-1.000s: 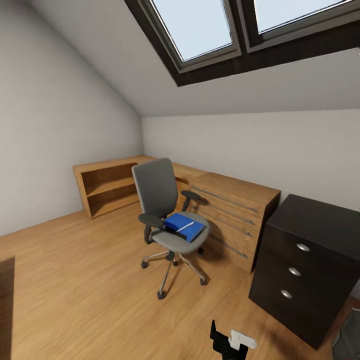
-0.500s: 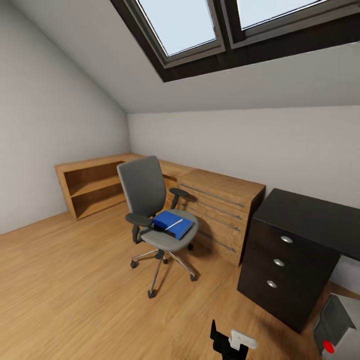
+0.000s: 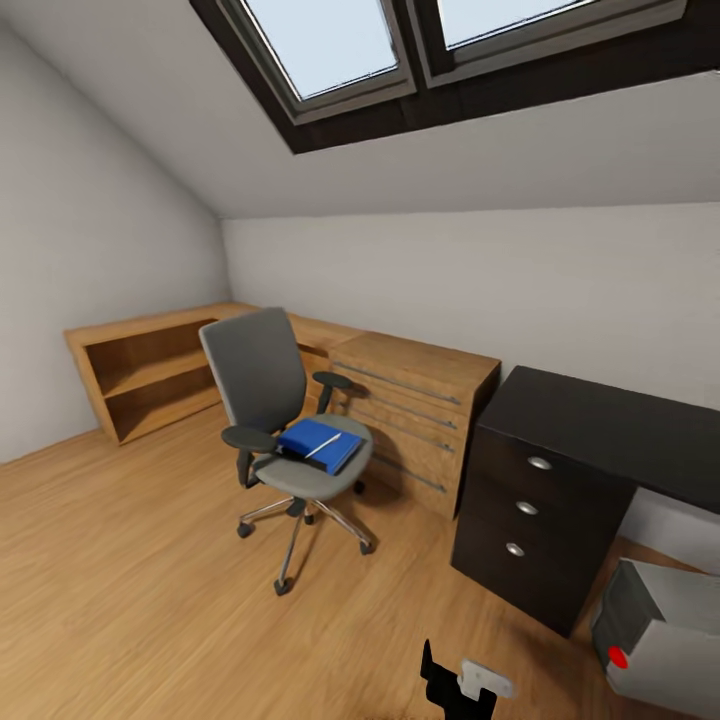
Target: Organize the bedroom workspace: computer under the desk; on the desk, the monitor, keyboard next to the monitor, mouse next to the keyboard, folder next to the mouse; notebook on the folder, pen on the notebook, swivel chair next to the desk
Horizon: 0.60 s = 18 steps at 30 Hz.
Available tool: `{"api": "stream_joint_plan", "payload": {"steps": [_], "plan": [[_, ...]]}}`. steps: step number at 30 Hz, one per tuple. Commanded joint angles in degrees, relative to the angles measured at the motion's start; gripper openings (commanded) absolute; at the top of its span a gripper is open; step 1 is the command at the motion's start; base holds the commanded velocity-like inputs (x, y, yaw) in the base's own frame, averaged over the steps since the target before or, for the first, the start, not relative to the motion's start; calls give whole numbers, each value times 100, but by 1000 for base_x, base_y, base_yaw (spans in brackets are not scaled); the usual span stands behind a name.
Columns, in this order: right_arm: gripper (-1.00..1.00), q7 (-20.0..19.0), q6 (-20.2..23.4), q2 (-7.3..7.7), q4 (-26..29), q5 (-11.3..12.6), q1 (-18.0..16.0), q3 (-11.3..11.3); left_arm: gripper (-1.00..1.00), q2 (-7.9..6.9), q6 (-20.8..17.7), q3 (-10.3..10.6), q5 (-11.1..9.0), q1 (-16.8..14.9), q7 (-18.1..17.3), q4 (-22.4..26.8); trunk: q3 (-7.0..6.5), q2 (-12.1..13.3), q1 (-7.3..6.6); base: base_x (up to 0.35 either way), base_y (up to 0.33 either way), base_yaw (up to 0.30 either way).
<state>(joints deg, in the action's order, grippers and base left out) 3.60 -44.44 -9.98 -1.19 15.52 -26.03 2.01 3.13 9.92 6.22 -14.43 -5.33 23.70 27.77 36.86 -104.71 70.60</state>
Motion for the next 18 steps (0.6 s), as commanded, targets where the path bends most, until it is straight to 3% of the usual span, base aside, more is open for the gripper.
{"api": "stream_joint_plan", "payload": {"steps": [1, 11, 18], "plan": [[100, 27, -21, -2, -13, -31, -8, 18, 100, -5, 29, 46, -60, -3, 38, -3, 14, -3, -1, 0, 0, -182], [100, 27, -21, -2, -13, -31, -8, 18, 100, -5, 49, 46, -56, -3, 38, -8, 89, -3, -1, 0, 0, -182], [100, 27, -21, -2, -13, -31, -8, 18, 100, -3, 437, 54, -60, -3, 38, -13, 70, 157, -89, 0, 0, -182]]}}
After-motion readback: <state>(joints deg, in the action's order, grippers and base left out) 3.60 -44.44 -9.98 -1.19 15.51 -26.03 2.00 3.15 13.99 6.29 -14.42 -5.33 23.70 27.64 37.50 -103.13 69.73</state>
